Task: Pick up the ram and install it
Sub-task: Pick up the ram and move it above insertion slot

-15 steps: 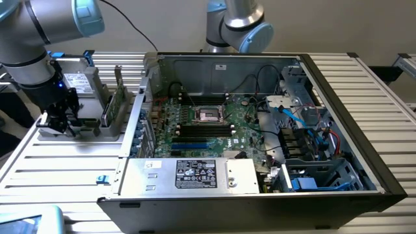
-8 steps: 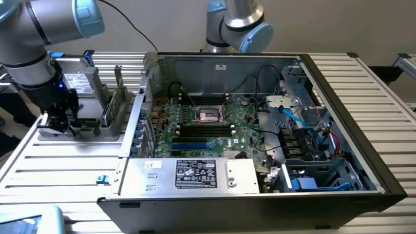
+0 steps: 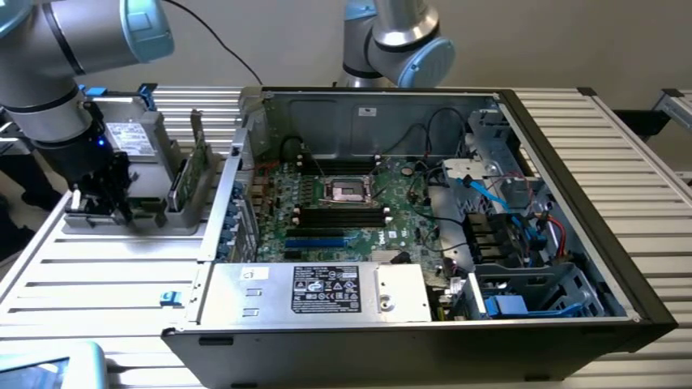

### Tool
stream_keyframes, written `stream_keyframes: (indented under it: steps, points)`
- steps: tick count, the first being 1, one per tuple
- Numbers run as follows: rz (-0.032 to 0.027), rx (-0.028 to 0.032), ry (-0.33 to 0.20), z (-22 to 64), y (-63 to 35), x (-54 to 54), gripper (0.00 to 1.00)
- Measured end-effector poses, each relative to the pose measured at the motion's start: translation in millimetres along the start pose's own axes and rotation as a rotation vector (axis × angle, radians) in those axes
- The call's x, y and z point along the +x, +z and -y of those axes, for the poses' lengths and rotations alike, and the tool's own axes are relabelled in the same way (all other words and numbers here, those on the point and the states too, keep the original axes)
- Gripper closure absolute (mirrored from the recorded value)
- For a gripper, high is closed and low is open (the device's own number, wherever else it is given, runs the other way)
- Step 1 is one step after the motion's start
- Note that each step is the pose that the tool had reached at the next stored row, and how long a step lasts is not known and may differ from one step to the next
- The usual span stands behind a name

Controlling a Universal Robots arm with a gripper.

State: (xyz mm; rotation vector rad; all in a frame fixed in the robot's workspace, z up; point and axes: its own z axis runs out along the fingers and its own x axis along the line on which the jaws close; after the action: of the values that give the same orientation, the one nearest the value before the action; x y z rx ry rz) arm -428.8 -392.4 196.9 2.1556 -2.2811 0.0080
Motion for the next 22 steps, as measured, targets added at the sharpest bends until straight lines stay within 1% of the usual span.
stream_keyframes:
  steps: [2,3,4,10,15,19,22]
  points:
    - [0.0016,0.0006,0.0,0.0,-1.3,0.0,0.86]
    - [0.0029,0.0007,0.0,0.0,-3.5,0.1,0.86]
    - [0.0042,0.0007,0.0,0.0,-6.3,0.1,0.86]
    - [0.0079,0.0016,0.0,0.0,-24.4,0.4,0.86]
    - [0.0112,0.0039,0.0,0.0,-37.8,0.6,0.86]
    - [0.0118,0.0066,0.0,0.1,-52.0,0.7,0.86]
    - [0.0117,0.0071,0.0,0.1,-65.8,0.8,0.86]
